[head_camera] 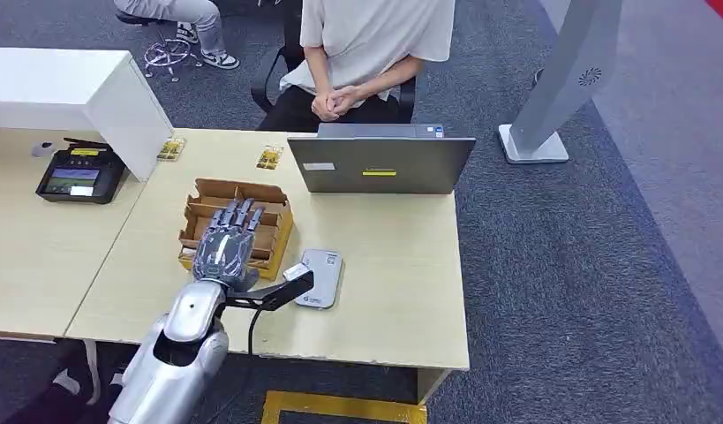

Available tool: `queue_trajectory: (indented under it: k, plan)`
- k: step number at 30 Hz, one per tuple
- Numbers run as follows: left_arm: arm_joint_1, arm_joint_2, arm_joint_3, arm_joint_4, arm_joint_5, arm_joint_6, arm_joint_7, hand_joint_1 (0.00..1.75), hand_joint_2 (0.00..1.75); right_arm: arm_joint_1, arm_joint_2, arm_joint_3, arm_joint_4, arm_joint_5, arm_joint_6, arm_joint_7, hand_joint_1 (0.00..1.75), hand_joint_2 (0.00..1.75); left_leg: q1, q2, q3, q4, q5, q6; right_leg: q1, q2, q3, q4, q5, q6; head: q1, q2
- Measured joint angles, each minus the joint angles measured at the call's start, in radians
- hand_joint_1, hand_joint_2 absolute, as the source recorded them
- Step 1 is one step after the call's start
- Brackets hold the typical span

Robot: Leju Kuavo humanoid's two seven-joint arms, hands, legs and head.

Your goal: Pass the card to the sensor for recognition and then transmit it.

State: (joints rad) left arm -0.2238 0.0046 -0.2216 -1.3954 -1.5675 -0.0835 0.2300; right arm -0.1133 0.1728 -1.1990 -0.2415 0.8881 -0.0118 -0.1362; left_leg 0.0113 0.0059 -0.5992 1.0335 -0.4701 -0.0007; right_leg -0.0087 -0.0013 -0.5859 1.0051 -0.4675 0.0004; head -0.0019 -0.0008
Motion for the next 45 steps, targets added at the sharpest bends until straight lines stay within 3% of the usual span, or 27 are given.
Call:
queue_trajectory:
  k: [45]
  plan:
    - [-0.007, -0.004, 0.027, 0.061, -0.005, -0.042, 0.063, 0.00, 1.75, 0.000, 0.000, 0.002, 0.000, 0.017, -0.003, 0.011, 0.00, 1.75, 0.000, 0.000, 0.000, 0.000, 0.000, 0.000, 0.000, 0.000, 0.000, 0.000, 0.000, 0.000, 0.000, 0.000]
